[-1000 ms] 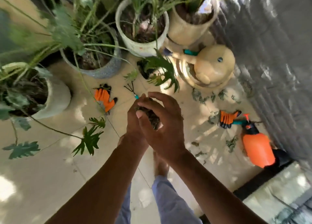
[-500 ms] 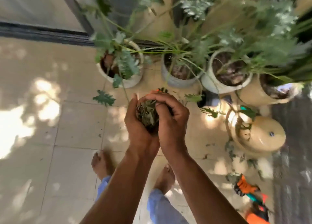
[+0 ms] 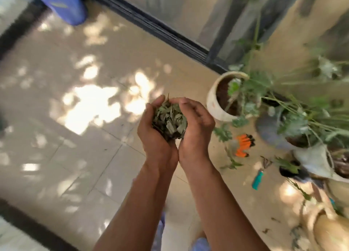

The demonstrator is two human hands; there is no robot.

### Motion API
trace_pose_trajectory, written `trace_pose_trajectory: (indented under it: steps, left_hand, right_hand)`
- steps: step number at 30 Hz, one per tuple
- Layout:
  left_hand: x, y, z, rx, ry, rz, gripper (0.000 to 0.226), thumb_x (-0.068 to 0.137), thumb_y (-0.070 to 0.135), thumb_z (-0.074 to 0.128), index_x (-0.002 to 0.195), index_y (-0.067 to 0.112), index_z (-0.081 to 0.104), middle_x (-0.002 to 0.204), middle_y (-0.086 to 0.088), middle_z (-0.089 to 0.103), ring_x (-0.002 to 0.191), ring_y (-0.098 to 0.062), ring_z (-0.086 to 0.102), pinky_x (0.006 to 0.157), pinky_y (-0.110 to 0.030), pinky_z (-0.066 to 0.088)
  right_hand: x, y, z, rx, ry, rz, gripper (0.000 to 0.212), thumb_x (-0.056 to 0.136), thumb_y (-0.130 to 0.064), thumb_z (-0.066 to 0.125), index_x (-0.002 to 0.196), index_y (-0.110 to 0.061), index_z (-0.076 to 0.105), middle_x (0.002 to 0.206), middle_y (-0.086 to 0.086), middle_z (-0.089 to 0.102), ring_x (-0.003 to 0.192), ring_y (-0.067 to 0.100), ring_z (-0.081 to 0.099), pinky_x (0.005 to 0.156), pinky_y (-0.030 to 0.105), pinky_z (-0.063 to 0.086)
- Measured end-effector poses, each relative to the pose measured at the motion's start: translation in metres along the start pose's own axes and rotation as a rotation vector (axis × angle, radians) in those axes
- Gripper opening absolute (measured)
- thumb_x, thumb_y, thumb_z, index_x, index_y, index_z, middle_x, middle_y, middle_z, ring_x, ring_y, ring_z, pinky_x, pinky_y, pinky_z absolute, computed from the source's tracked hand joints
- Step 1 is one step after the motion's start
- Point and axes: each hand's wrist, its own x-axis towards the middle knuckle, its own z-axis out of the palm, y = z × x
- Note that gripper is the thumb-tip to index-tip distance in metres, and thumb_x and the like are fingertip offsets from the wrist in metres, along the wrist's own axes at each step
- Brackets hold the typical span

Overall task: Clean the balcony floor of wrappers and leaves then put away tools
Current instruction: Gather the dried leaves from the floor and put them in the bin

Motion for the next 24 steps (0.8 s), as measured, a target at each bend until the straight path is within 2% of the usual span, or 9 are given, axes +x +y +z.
trace_pose_trajectory:
  steps: [2,6,10,12,15,18,21,24]
  left_hand:
    - [0.024,0.048,-0.006,-0.039,-0.008,0.029,0.03,0.104,0.027,0.048,0.103,0.011,0.073,0.1,-0.011,0.07,0.095,-0.026,0.066,0.08,-0.034,0.056]
    - [0.07,0.129,-0.019,-0.101,-0.003,0.088,0.03,0.102,0.024,0.048,0.109,0.007,0.071,0.101,-0.011,0.072,0.095,-0.026,0.069,0.084,-0.035,0.057]
    - [0.119,0.185,-0.034,-0.139,0.009,0.106,0.032,0.1,0.027,0.054,0.122,0.007,0.067,0.111,-0.014,0.066,0.105,-0.03,0.064,0.097,-0.042,0.051]
    - [0.15,0.205,-0.044,-0.112,0.018,0.158,0.031,0.095,0.019,0.061,0.122,0.005,0.066,0.111,-0.016,0.063,0.106,-0.032,0.061,0.096,-0.045,0.048]
    - [0.198,0.232,-0.053,-0.081,0.138,0.182,0.037,0.081,0.011,0.06,0.116,0.006,0.072,0.108,-0.018,0.069,0.1,-0.033,0.065,0.092,-0.045,0.05]
    - [0.243,0.259,-0.053,-0.121,0.213,0.184,0.038,0.086,0.005,0.052,0.118,0.006,0.072,0.111,-0.021,0.069,0.1,-0.034,0.066,0.093,-0.044,0.052]
    - [0.288,0.289,-0.044,-0.133,0.254,0.156,0.04,0.091,0.004,0.045,0.122,0.007,0.071,0.119,-0.023,0.07,0.108,-0.039,0.068,0.097,-0.043,0.055]
    - [0.331,0.321,-0.029,-0.166,0.295,0.124,0.041,0.09,0.011,0.05,0.124,0.006,0.072,0.121,-0.02,0.071,0.116,-0.039,0.066,0.111,-0.051,0.046]
  right_hand:
    - [-0.001,0.013,0.049,-0.023,-0.075,0.011,0.018,0.092,0.006,0.061,0.091,-0.003,0.077,0.096,0.016,0.076,0.094,0.028,0.072,0.085,0.038,0.06]
    - [0.007,0.038,0.14,-0.026,-0.18,0.095,0.032,0.089,0.01,0.051,0.097,-0.003,0.078,0.105,0.015,0.077,0.107,0.03,0.072,0.094,0.042,0.058]
    - [0.024,0.071,0.213,0.01,-0.226,0.206,0.03,0.094,0.003,0.049,0.108,0.002,0.075,0.11,0.017,0.076,0.106,0.029,0.072,0.092,0.039,0.058]
    - [0.038,0.094,0.242,0.01,-0.248,0.247,0.027,0.096,-0.002,0.051,0.111,0.002,0.074,0.112,0.017,0.075,0.107,0.029,0.071,0.094,0.04,0.057]
    - [0.061,0.126,0.282,-0.042,-0.303,0.274,0.03,0.095,-0.006,0.052,0.115,-0.001,0.073,0.116,0.017,0.074,0.114,0.032,0.069,0.103,0.046,0.054]
    - [0.087,0.151,0.321,-0.083,-0.357,0.262,0.037,0.089,-0.01,0.05,0.114,-0.003,0.075,0.118,0.016,0.074,0.118,0.032,0.067,0.109,0.053,0.049]
    - [0.12,0.165,0.37,-0.047,-0.356,0.344,0.039,0.084,-0.016,0.05,0.112,-0.004,0.076,0.119,0.018,0.073,0.119,0.035,0.066,0.107,0.051,0.05]
    - [0.154,0.168,0.418,-0.046,-0.294,0.46,0.033,0.095,-0.012,0.048,0.113,-0.001,0.075,0.117,0.018,0.073,0.116,0.036,0.068,0.103,0.048,0.053]
